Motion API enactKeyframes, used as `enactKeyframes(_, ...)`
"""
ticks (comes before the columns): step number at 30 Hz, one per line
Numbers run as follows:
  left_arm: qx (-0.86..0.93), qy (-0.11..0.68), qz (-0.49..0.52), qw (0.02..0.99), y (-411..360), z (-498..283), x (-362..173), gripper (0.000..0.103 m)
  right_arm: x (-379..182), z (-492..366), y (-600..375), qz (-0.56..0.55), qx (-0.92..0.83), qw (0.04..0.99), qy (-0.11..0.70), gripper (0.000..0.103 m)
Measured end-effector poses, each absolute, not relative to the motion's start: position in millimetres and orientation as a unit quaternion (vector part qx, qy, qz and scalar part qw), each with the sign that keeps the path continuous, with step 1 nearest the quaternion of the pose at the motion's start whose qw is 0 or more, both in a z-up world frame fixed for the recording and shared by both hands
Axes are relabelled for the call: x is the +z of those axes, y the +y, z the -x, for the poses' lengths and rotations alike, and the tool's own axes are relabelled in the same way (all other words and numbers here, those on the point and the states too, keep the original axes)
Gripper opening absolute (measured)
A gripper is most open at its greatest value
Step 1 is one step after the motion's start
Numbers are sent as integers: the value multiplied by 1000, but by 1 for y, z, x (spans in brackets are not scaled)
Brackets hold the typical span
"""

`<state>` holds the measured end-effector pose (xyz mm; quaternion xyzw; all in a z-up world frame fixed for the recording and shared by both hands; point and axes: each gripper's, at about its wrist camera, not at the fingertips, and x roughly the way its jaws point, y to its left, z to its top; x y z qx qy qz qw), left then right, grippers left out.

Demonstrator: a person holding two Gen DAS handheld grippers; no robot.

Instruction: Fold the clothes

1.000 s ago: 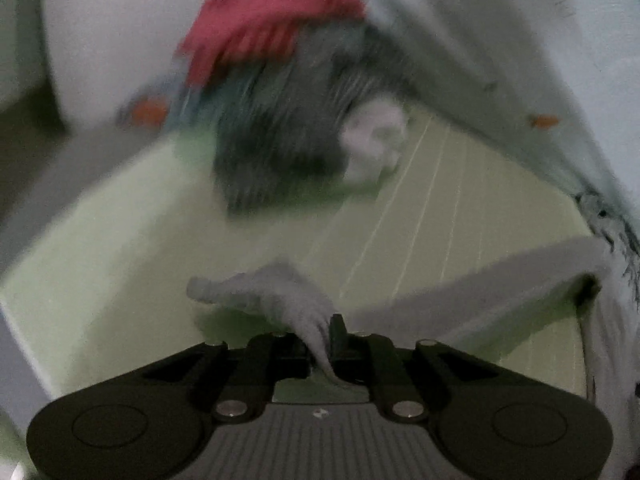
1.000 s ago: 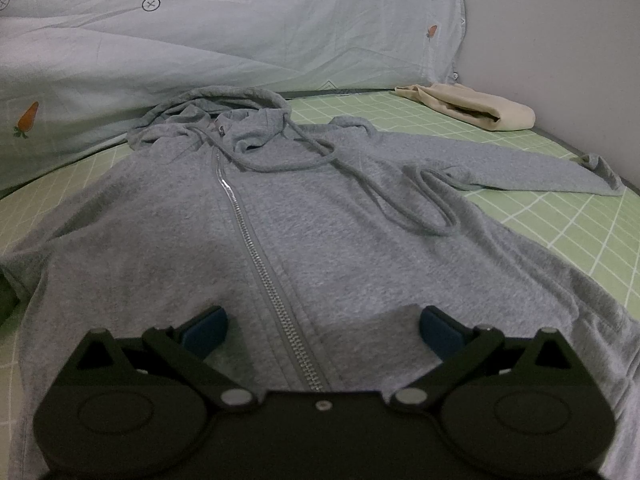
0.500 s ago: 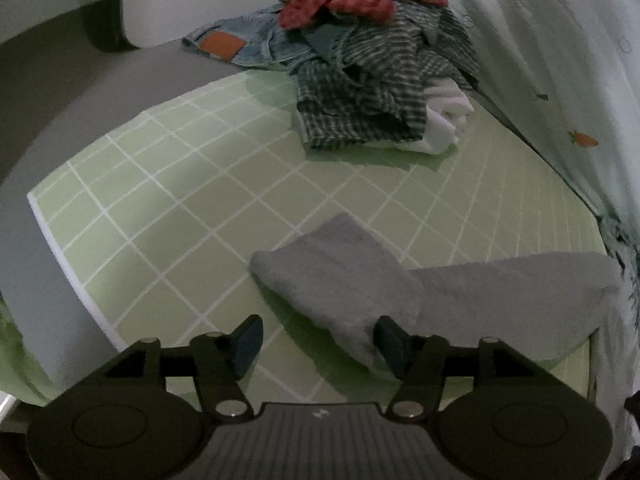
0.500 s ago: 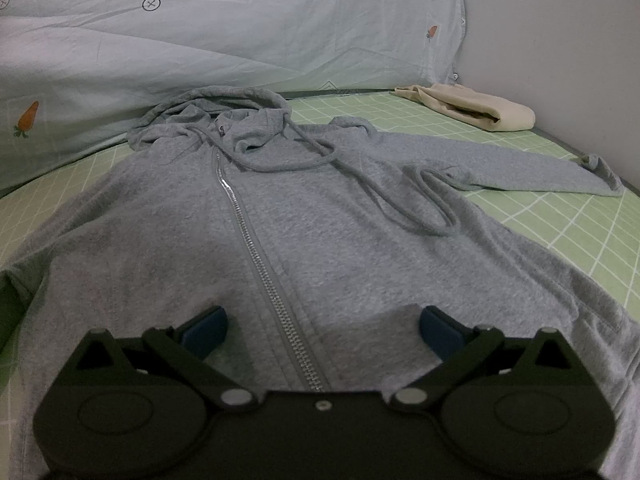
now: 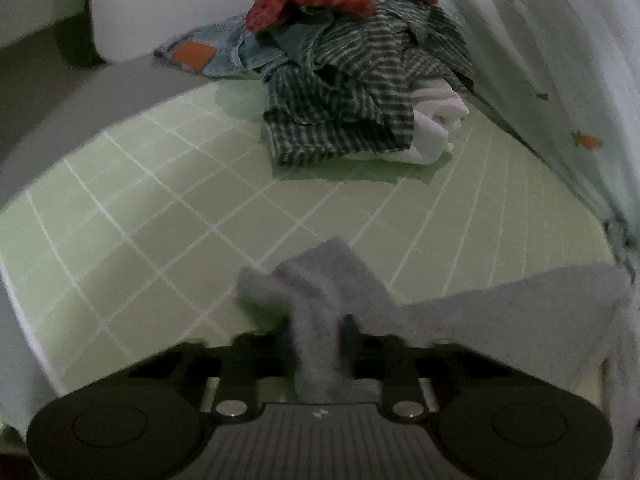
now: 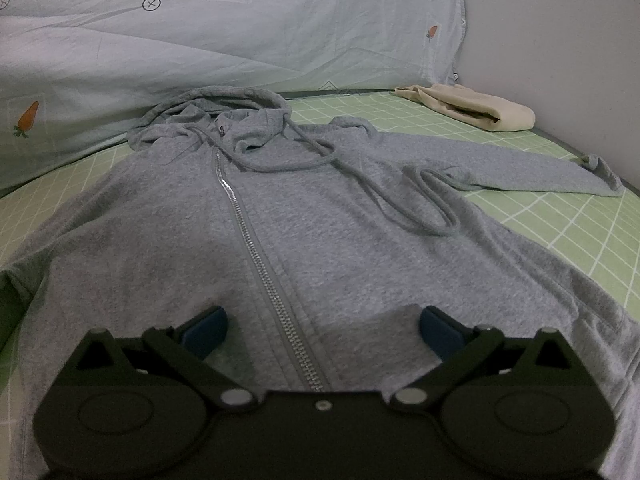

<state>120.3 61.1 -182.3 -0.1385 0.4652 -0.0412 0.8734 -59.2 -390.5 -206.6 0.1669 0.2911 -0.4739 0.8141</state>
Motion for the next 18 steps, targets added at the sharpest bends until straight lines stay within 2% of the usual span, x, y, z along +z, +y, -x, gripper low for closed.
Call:
enactKeyframes(10,-121,463,159,863,20,-139,-180,12,-207,61,-392,-166,-472,815,292,103)
enactKeyframes(16,-72,385,104,914,40,-127,-149,12,-206,62,-393,-165,-471,816,292,103)
enactKeyframes(18,-49,381,96,918,51,-118,-149,12,-207,63,-393,-165,-471,816,292,103)
